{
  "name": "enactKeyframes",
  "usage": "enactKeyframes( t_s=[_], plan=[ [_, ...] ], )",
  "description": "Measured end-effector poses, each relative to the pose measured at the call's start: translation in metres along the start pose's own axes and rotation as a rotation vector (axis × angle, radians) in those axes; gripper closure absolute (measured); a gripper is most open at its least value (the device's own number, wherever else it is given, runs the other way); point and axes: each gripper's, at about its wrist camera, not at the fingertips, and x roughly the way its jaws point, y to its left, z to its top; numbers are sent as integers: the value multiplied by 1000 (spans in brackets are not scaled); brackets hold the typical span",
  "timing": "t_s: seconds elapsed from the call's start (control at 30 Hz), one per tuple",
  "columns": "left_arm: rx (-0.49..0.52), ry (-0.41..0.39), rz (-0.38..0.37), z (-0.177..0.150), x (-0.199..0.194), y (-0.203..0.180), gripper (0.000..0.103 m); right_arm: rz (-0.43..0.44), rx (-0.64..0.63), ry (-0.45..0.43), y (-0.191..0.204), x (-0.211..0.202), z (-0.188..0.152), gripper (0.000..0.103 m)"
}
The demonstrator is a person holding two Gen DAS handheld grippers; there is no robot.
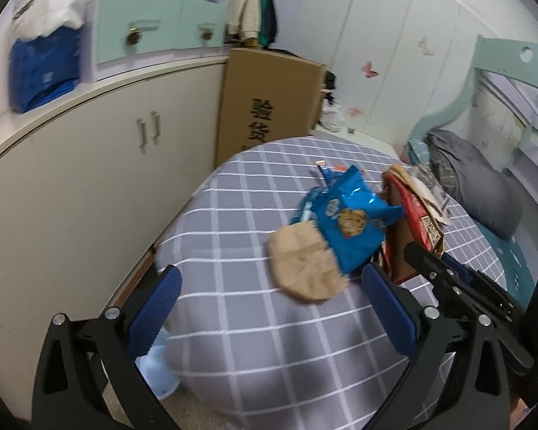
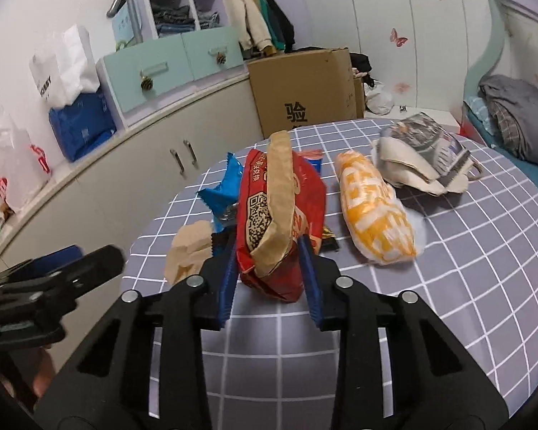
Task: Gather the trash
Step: 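Grasp the blue cookie bag with the left tool while the right tool lifts the red bag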
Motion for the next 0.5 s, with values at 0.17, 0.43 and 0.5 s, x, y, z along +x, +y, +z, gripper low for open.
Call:
enactKeyframes(
  t_s=[0.17, 0.43, 0.5],
  plan=[
    [105, 5, -29, 5, 22, -32, 5, 16, 52, -20, -23, -9, -1, 73],
    [387, 10, 32, -1, 46, -81, 23, 18, 90, -34, -43, -13, 1, 74],
    [440, -1, 69, -2, 51, -89, 27, 30, 96, -31, -45, -12, 1, 74]
  ],
)
